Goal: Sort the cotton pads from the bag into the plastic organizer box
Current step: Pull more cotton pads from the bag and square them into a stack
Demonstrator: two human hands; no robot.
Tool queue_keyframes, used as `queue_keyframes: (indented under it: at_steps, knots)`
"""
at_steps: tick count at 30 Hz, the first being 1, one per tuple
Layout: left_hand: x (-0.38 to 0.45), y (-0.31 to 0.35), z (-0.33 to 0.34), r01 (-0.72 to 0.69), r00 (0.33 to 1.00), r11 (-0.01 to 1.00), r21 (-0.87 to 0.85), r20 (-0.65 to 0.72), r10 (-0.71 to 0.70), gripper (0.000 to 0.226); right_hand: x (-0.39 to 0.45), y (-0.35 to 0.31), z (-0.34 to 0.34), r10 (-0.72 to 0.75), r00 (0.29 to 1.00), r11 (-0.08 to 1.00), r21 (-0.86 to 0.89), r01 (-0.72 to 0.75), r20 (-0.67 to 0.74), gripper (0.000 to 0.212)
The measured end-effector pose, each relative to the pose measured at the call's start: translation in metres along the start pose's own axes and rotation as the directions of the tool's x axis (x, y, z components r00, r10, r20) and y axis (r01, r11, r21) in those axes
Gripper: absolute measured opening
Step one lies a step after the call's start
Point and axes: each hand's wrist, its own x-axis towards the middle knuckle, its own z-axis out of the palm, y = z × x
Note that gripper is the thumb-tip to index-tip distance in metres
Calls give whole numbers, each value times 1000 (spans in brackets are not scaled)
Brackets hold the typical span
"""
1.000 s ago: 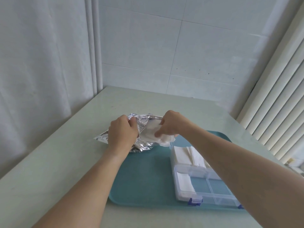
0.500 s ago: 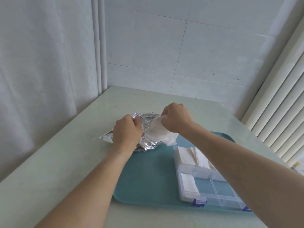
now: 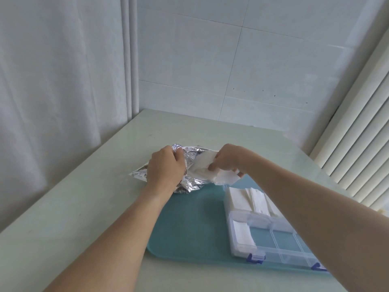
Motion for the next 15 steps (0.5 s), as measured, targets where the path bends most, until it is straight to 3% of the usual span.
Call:
queue_keyframes:
  at_steps: [3, 11, 15]
  knots:
    - [0, 0, 0, 8, 1000, 1000, -5, 7, -8, 39, -3, 3, -7, -7, 1000, 985, 174, 2, 23, 45]
    - [-2, 3, 0, 12, 1000, 1000, -17, 13, -12, 32, -18, 15, -15, -5, 994, 936, 348, 44, -112, 38]
    - [-6, 7, 1, -45, 998, 997, -59, 49, 47, 27, -15, 18, -7, -1, 999, 888, 460, 24, -51, 10]
